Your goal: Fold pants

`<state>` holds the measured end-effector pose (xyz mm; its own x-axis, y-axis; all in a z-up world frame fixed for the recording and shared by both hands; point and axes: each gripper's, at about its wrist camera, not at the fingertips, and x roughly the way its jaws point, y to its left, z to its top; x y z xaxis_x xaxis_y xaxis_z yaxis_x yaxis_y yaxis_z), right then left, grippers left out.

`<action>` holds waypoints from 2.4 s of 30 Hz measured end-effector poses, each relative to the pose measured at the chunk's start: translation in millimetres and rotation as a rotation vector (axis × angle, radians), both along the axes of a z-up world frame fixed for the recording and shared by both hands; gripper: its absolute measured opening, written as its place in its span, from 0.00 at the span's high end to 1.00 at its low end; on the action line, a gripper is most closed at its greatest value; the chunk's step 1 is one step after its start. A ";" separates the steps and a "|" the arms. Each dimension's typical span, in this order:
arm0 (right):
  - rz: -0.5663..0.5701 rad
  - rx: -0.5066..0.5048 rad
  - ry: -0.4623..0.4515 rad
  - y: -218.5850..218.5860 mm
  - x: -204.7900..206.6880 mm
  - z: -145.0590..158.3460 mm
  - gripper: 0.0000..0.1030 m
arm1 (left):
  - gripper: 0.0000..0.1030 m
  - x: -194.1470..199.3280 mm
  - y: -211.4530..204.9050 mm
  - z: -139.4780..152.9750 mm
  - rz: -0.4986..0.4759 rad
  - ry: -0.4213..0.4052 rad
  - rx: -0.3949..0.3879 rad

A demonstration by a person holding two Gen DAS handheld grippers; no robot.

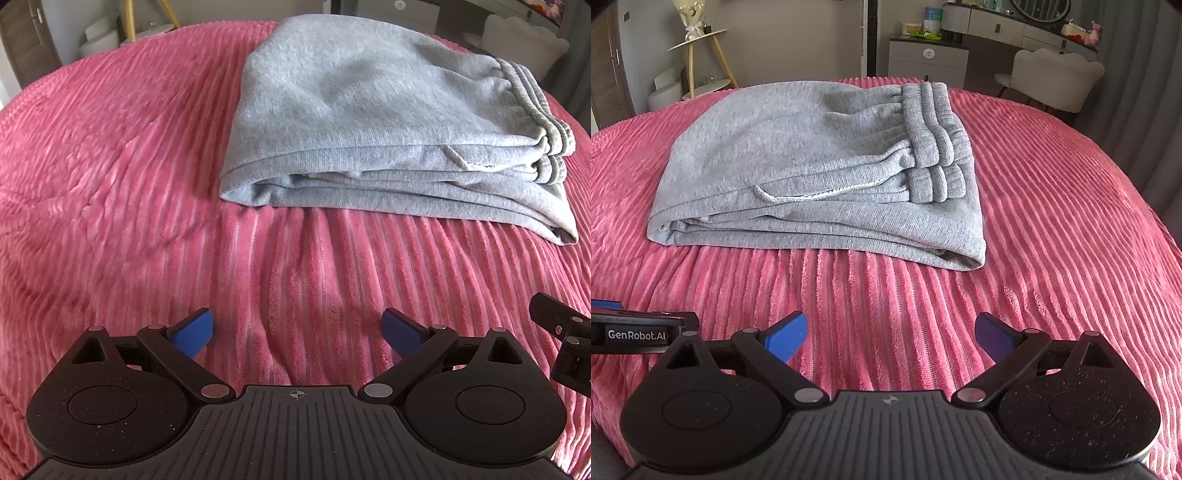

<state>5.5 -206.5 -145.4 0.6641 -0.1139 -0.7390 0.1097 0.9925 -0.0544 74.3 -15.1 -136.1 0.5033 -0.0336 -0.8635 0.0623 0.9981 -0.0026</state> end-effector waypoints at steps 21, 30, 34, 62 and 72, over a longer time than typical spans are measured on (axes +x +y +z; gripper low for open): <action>0.001 0.000 0.004 0.0 -0.1 -0.8 0.05 | 0.03 0.3 0.8 -1.4 -0.006 0.001 0.008; 0.002 -0.003 0.006 0.5 -0.1 -1.2 0.05 | 0.03 1.4 2.2 -2.5 -0.009 0.002 0.011; 0.003 -0.003 0.006 0.6 -0.1 -1.3 0.05 | 0.03 1.2 1.0 -2.2 -0.009 0.003 0.014; 0.010 -0.004 0.022 -0.3 0.6 -4.5 0.05 | 0.03 -0.1 -3.5 -2.6 -0.017 -0.001 0.029; 0.010 -0.001 0.026 -2.1 1.6 -4.7 0.05 | 0.03 -0.1 -4.3 -2.6 -0.017 -0.001 0.030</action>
<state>7.2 -208.6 -150.0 0.6457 -0.1077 -0.7559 0.0980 0.9935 -0.0578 74.2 -19.4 -138.8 0.5038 -0.0166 -0.8637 0.0793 0.9965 0.0270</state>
